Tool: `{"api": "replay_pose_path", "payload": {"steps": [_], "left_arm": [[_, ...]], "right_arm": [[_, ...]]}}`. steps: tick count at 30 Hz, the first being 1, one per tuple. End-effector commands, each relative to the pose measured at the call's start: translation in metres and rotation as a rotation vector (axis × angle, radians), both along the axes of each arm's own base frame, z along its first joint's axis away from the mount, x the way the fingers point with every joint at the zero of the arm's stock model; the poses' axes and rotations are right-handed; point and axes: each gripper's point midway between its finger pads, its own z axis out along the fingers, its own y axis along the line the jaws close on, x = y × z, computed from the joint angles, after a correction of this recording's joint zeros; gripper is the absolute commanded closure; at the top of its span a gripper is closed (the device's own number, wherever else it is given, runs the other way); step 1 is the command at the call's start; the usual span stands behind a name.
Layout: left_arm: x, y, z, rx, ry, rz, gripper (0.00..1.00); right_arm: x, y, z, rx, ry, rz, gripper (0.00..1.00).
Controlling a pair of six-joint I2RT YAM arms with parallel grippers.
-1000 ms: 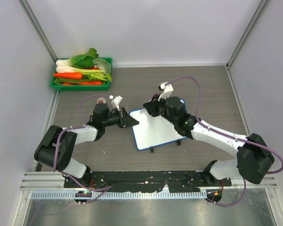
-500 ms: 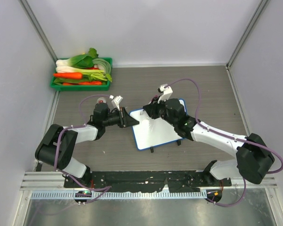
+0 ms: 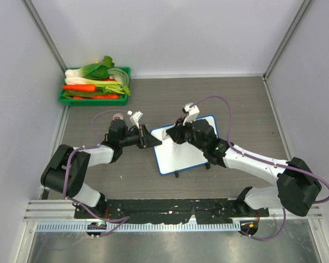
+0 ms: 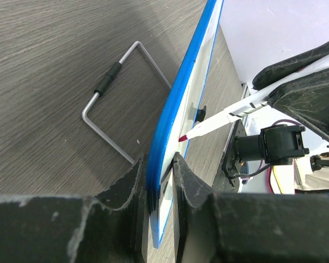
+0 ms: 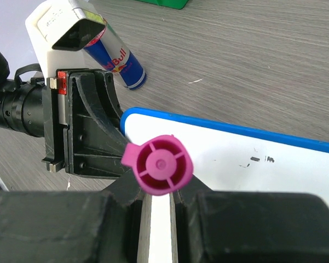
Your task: Write a sentence on the whiteboard
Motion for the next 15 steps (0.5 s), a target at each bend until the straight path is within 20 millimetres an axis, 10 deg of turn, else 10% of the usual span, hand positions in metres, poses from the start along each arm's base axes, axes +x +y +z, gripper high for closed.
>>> {"api": "replay_pose_path", "payload": {"steps": [1,15], "left_arm": [[0.000,0.006,-0.031,0.104,0.016,0.014,1.00],[-0.001,0.005,-0.031,0.104,0.018,0.009,1.00]], "right_arm": [[0.000,-0.001,0.022,0.035,-0.042,-0.009,0.99],[0.012,0.006,0.054,0.090,-0.100,-0.032,0.99]]}}
